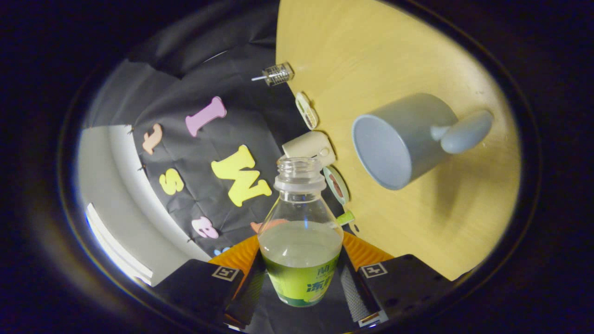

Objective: Take the bottle from table, then pour the juice into the cup, finally place the bottle on the coaster

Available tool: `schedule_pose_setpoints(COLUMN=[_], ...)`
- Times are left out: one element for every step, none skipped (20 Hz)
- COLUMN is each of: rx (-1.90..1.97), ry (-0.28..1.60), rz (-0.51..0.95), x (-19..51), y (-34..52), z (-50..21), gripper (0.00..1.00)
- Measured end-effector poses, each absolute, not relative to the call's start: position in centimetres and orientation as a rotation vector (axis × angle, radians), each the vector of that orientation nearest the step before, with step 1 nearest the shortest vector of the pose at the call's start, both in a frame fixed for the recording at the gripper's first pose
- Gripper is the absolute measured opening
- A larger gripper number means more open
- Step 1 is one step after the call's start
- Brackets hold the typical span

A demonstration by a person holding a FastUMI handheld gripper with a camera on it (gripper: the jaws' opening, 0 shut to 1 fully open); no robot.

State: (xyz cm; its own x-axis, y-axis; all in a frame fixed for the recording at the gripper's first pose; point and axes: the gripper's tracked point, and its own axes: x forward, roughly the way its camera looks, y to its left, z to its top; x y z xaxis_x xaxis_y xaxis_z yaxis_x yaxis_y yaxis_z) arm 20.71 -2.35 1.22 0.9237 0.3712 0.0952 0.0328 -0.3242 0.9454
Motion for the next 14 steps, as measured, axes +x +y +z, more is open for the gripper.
schedule_pose_setpoints(rx=[1.805, 1.719, 1.626, 1.53, 1.442, 1.374, 1.315, 1.24, 1.131, 0.993, 0.843, 0.727, 0.646, 0.59], ry=[0.288, 0.283, 0.289, 0.295, 0.301, 0.294, 0.272, 0.239, 0.214, 0.211, 0.241, 0.27, 0.271, 0.254], rz=[0.336, 0.322, 0.304, 0.285, 0.268, 0.264, 0.248, 0.218, 0.174, 0.12, 0.066, 0.038, 0.048, 0.072], x=[20.8, 20.9, 21.2, 21.1, 21.2, 21.2, 21.2, 21.3, 21.5, 21.7, 22.0, 22.2, 22.6, 23.0], y=[-2.5, -2.5, -2.4, -2.4, -2.2, -2.1, -2.4, -3.0, -3.7, -4.0, -4.2, -4.0, -3.3, -2.2], z=[1.2, 1.5, 1.3, 1.0, 0.7, 0.7, 0.9, 1.3, 1.4, 1.0, 0.2, -0.3, 0.0, 0.9], gripper=[0.8, 0.8, 0.8, 0.8, 0.8, 0.8, 0.8, 0.8, 0.8, 0.8, 0.8, 0.8, 0.81, 0.81])
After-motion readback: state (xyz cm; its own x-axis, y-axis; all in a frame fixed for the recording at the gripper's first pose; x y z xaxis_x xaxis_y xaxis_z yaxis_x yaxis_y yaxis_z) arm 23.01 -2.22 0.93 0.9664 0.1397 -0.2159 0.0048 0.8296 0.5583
